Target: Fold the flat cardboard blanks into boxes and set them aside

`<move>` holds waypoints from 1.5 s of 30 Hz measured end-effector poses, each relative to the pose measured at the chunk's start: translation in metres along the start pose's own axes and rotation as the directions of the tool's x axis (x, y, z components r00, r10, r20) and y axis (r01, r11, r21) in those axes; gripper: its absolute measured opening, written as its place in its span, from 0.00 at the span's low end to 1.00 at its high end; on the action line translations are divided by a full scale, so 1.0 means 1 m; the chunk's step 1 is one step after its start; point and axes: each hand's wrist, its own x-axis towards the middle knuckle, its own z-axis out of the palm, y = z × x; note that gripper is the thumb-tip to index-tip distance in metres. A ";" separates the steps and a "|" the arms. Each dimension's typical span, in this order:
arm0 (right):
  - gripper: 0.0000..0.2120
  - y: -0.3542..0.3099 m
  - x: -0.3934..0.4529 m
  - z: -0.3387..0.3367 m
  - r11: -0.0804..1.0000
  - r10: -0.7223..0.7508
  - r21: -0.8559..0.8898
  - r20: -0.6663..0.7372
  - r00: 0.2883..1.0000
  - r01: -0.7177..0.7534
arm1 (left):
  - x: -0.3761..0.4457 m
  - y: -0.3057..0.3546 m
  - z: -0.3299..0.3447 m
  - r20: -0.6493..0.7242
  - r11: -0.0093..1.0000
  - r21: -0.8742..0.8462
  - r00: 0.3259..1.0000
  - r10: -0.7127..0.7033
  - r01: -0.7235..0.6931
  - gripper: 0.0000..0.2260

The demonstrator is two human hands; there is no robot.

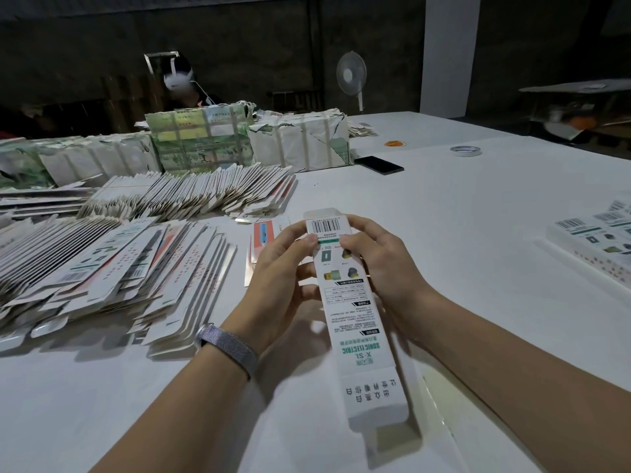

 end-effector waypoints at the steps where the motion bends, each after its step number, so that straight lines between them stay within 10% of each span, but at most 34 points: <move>1: 0.11 0.000 0.000 0.000 1.000 -0.002 0.005 -0.001 1.000 0.002 | 0.000 0.000 0.001 0.002 1.000 -0.003 1.000 0.001 -0.001 0.12; 31: 0.03 0.001 0.003 -0.004 0.992 -0.121 0.029 -0.112 0.986 0.125 | -0.007 0.005 0.008 0.066 0.999 0.027 0.997 -0.045 0.044 0.07; 45: 0.14 0.002 0.003 -0.006 0.982 -0.150 0.100 -0.092 0.984 0.159 | -0.007 0.005 0.008 0.044 0.999 0.006 0.998 -0.035 0.035 0.08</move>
